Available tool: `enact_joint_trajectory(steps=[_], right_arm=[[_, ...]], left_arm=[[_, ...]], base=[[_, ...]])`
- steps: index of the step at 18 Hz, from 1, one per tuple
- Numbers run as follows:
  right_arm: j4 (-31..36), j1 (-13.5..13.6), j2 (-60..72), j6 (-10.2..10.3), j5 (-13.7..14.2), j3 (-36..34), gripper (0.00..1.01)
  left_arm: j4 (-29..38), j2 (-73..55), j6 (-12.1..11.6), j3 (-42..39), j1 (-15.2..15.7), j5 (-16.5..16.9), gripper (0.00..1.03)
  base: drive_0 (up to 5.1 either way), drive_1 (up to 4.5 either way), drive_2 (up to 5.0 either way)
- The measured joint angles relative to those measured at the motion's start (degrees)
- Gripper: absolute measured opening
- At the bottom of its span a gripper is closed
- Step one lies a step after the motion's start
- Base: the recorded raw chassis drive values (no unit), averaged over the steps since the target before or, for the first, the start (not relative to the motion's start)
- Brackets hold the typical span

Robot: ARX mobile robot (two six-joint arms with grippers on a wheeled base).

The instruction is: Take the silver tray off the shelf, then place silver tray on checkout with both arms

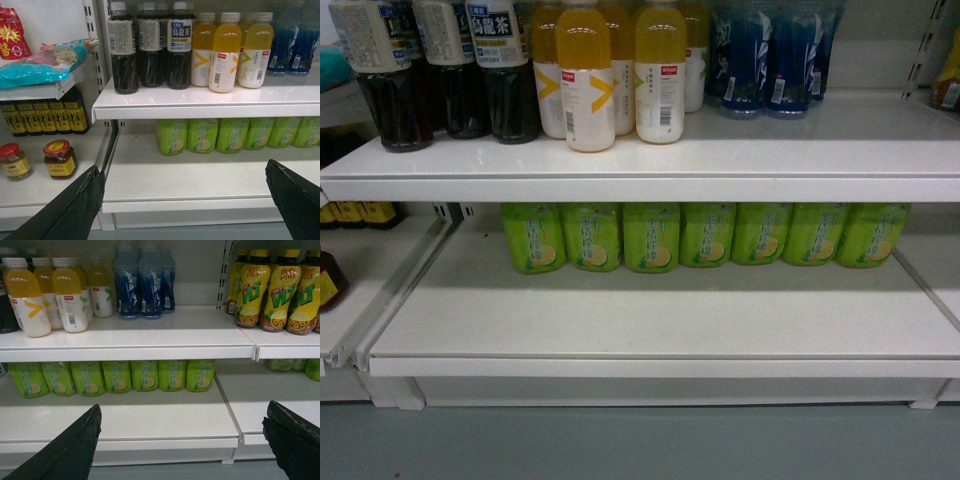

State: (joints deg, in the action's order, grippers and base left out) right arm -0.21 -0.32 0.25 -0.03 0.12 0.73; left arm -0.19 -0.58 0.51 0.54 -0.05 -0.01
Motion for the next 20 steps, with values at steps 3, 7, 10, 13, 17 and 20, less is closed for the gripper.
enact_joint_trajectory(steps=[3, 7, 10, 13, 17, 20], right_arm=[[0.0, 0.0, 0.0, 0.0, 0.0, 0.0, 0.98], [-0.1, 0.0, 0.0, 0.0, 0.0, 0.0, 0.98], [-0.1, 0.0, 0.0, 0.0, 0.0, 0.0, 0.98], [0.0, 0.0, 0.0, 0.1, -0.1, 0.0, 0.98], [0.0, 0.0, 0.0, 0.0, -0.2, 0.0, 0.98], [0.0, 0.0, 0.0, -0.1, -0.1, 0.0, 0.98]], left_arm=[[0.0, 0.0, 0.0, 0.0, 0.0, 0.0, 0.98], [-0.1, 0.0, 0.0, 0.0, 0.0, 0.0, 0.98], [-0.1, 0.0, 0.0, 0.0, 0.0, 0.0, 0.98], [0.0, 0.0, -0.3, 0.0, 0.0, 0.0, 0.98], [0.0, 0.0, -0.5, 0.0, 0.0, 0.0, 0.98], [0.0, 0.0, -0.5, 0.0, 0.0, 0.0, 0.98]], base=[[0.0, 0.0, 0.0], [0.0, 0.0, 0.0], [0.0, 0.0, 0.0], [0.0, 0.0, 0.0], [0.0, 0.0, 0.0], [0.0, 0.0, 0.0]])
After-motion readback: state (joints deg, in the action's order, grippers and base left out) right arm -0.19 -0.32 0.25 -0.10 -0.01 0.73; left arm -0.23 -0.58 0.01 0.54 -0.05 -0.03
